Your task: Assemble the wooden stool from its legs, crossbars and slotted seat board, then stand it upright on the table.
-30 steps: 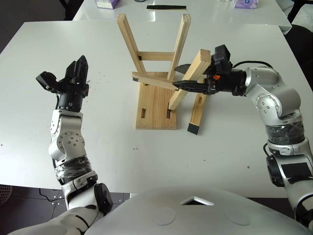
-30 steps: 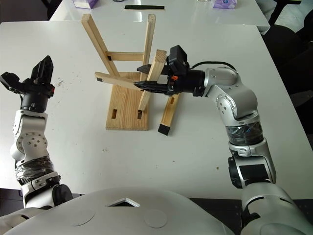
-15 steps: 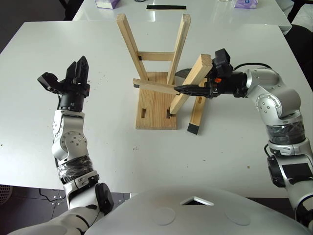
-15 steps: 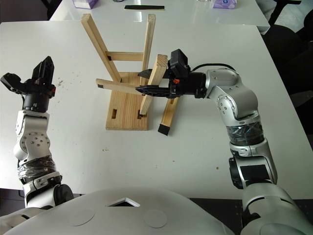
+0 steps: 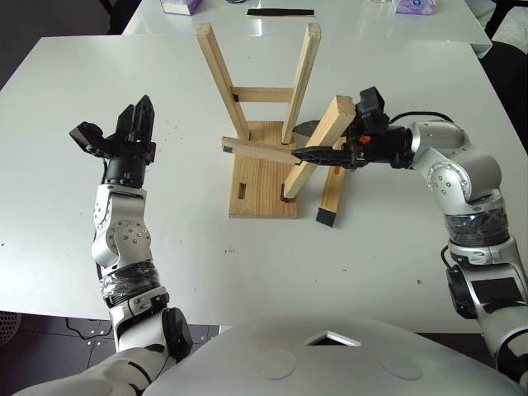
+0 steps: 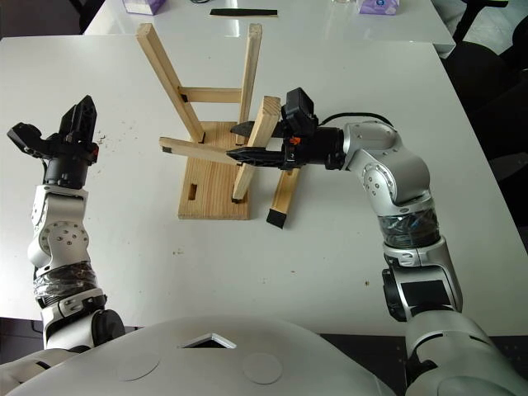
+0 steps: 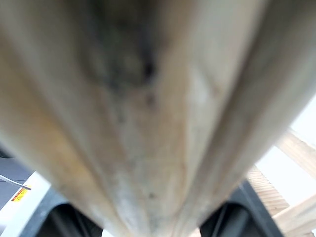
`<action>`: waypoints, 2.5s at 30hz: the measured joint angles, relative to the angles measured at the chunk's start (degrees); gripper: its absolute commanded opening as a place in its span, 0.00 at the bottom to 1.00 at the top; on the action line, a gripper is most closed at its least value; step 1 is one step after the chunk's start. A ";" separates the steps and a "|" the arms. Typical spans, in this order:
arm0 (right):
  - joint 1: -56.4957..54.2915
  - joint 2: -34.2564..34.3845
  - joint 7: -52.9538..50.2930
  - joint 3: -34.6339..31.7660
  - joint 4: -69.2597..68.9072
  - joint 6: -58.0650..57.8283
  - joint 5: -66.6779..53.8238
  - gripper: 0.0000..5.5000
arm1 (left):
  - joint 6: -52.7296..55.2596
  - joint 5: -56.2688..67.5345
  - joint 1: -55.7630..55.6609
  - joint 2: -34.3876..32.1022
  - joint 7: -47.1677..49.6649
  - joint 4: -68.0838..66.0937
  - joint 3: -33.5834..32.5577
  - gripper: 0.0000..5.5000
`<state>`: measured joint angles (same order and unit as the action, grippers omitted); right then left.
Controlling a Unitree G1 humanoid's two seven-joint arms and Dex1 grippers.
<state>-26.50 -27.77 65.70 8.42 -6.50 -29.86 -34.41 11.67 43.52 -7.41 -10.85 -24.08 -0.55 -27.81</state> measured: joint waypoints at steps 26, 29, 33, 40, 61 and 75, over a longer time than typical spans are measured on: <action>-0.32 2.02 -2.55 7.65 3.59 10.37 9.43 0.37 | -1.73 -0.43 2.02 3.49 -0.87 0.30 3.01 0.54; -0.92 2.33 -2.72 7.96 5.23 11.50 9.49 0.37 | -2.41 -0.64 2.17 4.40 -0.86 0.43 3.61 0.54; -2.65 2.56 -2.80 8.14 7.96 12.07 9.54 0.37 | -2.61 -1.06 2.18 4.57 -0.66 0.42 3.94 0.54; 1.19 2.33 -4.50 6.03 9.88 10.22 10.97 0.58 | -2.64 -1.00 2.24 4.04 -0.11 0.24 2.75 0.54; 32.26 4.81 -41.32 -1.56 -27.76 -8.06 18.91 0.68 | 2.11 -3.78 4.11 -3.78 24.25 0.47 -10.47 0.54; 34.48 13.37 -55.98 5.67 -33.89 -25.28 25.38 0.78 | 2.94 -5.27 12.67 4.51 39.06 20.54 -11.12 0.54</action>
<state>7.98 -14.40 9.71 14.08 -40.39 -55.15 -9.04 14.61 38.26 5.26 -6.33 14.98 19.99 -38.93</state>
